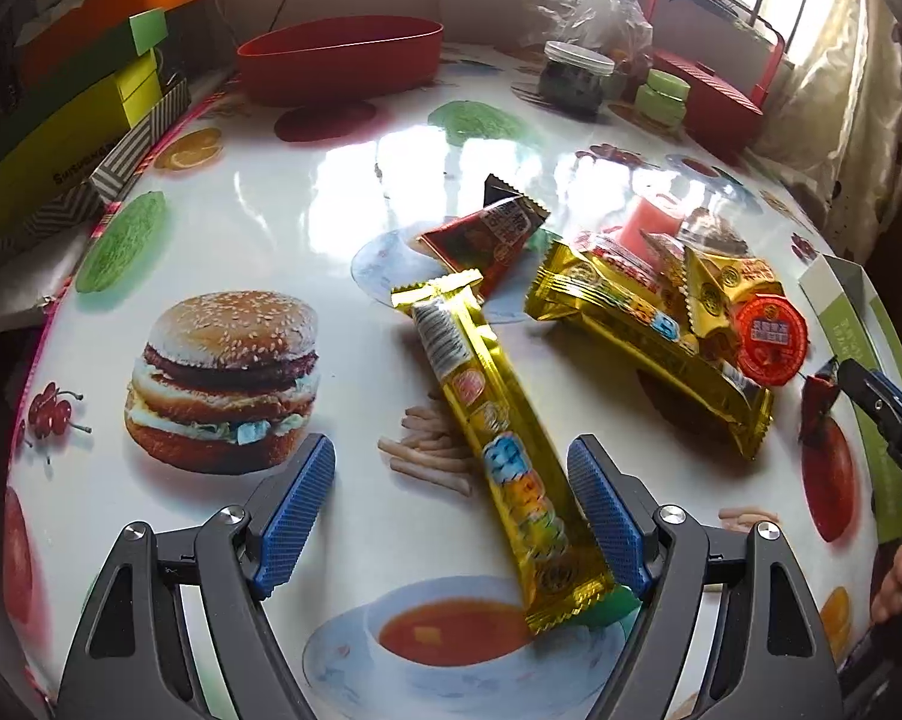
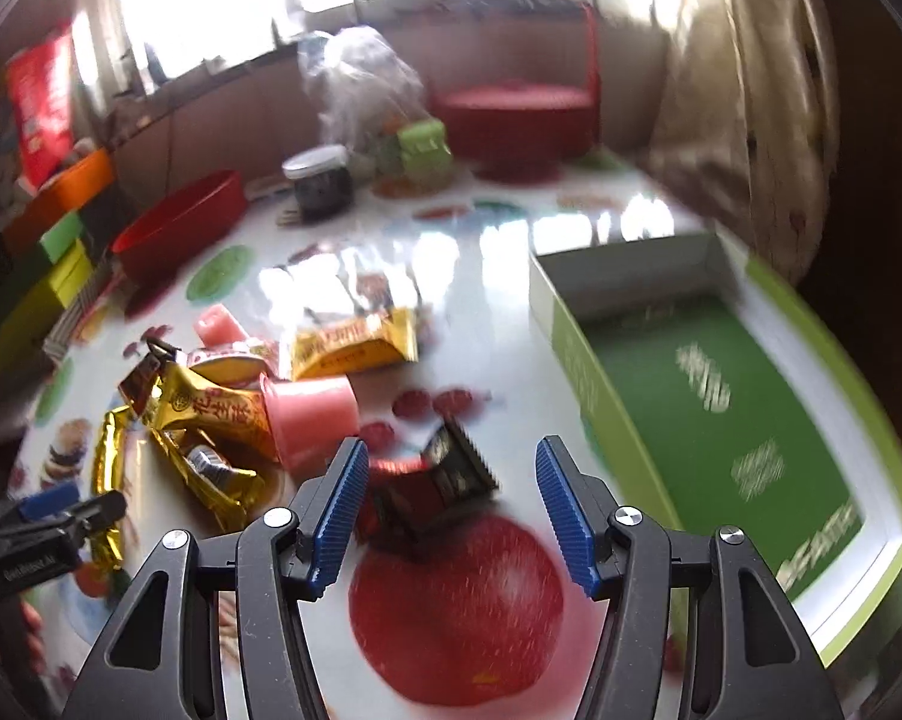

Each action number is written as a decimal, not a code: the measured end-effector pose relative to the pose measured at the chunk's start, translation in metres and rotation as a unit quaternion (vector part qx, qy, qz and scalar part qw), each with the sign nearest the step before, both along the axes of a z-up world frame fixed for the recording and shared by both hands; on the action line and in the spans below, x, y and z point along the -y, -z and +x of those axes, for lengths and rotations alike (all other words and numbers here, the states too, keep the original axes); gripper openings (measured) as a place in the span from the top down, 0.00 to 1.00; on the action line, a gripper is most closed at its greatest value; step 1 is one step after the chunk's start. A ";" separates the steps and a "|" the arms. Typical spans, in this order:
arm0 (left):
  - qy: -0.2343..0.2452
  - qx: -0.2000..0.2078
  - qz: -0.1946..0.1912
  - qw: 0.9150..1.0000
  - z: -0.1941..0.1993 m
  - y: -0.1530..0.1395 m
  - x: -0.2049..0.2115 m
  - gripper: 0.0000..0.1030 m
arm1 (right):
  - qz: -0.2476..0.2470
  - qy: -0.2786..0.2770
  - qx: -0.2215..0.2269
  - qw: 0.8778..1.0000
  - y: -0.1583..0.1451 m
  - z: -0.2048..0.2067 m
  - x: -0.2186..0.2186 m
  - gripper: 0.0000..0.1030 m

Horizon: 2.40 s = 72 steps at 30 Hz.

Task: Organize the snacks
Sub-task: 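Grasp the long gold snack bar with left tool while right tool grasps red candy packet, then carry the gold bar and red packet over the green box with both tools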

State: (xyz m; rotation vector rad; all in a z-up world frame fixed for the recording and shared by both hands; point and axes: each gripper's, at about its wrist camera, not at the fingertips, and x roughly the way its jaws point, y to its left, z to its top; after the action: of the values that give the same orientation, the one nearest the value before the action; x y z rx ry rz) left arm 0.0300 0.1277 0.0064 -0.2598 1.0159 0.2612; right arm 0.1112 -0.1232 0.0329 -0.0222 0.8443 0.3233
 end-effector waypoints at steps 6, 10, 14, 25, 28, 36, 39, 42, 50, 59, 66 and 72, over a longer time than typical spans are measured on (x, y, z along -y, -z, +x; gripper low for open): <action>-0.002 0.003 -0.001 1.000 0.004 0.001 -0.001 0.22 | 0.000 0.022 -0.058 0.998 0.016 0.021 -0.007 0.44; -0.009 0.004 -0.005 1.000 0.007 0.000 -0.006 0.22 | 0.009 -0.002 -0.059 0.998 0.022 0.023 -0.019 0.44; -0.014 0.005 -0.005 1.000 0.010 0.000 -0.008 0.22 | 0.019 -0.027 -0.053 0.998 0.021 0.020 -0.024 0.45; -0.015 0.017 -0.002 1.000 0.003 0.001 -0.015 0.23 | -0.044 -0.123 -0.049 0.990 0.022 -0.009 -0.028 0.49; -0.018 0.018 -0.002 1.000 0.002 0.001 -0.017 0.23 | -0.078 -0.151 -0.023 0.985 0.020 -0.012 -0.034 0.49; -0.012 0.022 -0.003 1.000 0.001 0.000 -0.020 0.34 | -0.084 -0.158 -0.021 0.984 0.025 0.001 -0.041 0.51; -0.007 0.027 -0.006 1.000 0.001 -0.001 -0.020 0.45 | -0.072 -0.152 -0.022 0.985 0.025 0.000 -0.042 0.67; 0.003 0.028 -0.008 1.000 0.002 -0.002 -0.017 0.53 | -0.065 -0.147 -0.020 0.987 0.025 -0.004 -0.042 0.73; 0.027 0.032 -0.015 0.999 0.002 -0.003 -0.009 0.77 | -0.043 -0.134 -0.024 0.990 0.024 -0.011 -0.036 0.78; 0.044 0.041 -0.016 0.998 0.001 -0.008 0.000 0.77 | -0.019 -0.112 -0.027 0.993 0.022 -0.017 -0.022 0.78; 0.062 0.051 -0.014 0.997 -0.001 -0.019 0.013 0.77 | -0.007 -0.107 -0.023 0.994 0.016 -0.021 -0.016 0.78; 0.085 0.066 -0.015 0.994 0.001 -0.033 0.030 0.77 | 0.004 -0.097 -0.012 0.995 0.004 -0.025 -0.008 0.78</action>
State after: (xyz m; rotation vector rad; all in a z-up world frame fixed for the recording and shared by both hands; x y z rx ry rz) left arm 0.0309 0.0981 0.0398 -0.2131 0.9057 0.0746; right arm 0.0867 -0.1157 0.0285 -0.0935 0.8668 0.5112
